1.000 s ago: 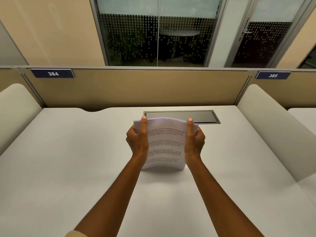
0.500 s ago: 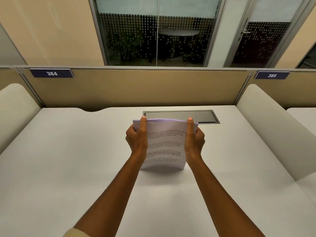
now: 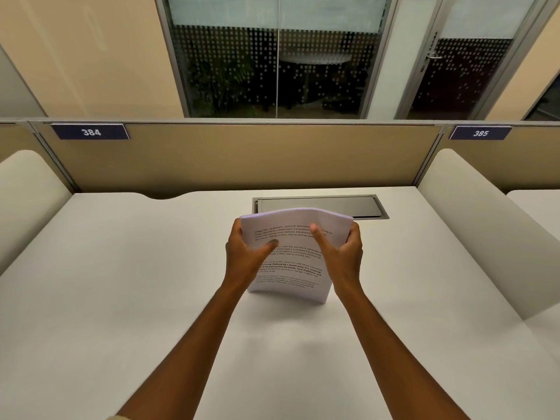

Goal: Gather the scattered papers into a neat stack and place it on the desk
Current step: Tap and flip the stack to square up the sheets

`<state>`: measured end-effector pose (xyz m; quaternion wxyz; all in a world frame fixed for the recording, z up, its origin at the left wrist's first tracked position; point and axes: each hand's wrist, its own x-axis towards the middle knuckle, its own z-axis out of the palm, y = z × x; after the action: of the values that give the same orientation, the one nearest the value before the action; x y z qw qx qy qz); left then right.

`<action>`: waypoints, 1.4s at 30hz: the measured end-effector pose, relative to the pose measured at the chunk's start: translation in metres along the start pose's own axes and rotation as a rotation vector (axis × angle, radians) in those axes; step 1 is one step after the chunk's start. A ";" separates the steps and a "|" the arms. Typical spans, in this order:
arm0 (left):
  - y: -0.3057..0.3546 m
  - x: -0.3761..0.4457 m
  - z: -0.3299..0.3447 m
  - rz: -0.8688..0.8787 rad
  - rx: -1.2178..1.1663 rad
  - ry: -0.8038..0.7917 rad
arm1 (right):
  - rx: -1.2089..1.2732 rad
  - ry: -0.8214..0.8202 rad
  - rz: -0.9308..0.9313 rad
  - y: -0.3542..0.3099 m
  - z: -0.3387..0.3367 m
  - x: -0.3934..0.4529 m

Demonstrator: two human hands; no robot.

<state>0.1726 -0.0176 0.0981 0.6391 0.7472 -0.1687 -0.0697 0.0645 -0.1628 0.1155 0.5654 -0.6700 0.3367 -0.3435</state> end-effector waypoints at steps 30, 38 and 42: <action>-0.029 -0.012 0.001 -0.138 -0.191 -0.052 | -0.056 -0.105 0.045 0.049 -0.001 0.001; -0.029 -0.012 0.007 -0.151 -0.214 0.039 | -0.050 -0.113 0.024 0.046 0.001 0.001; -0.019 -0.009 0.009 -0.111 -0.215 0.069 | -0.036 -0.097 0.006 0.037 0.002 0.007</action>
<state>0.1647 -0.0210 0.0768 0.7162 0.6844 -0.0965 -0.0969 0.0670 -0.1724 0.0795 0.5699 -0.6951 0.3172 -0.3025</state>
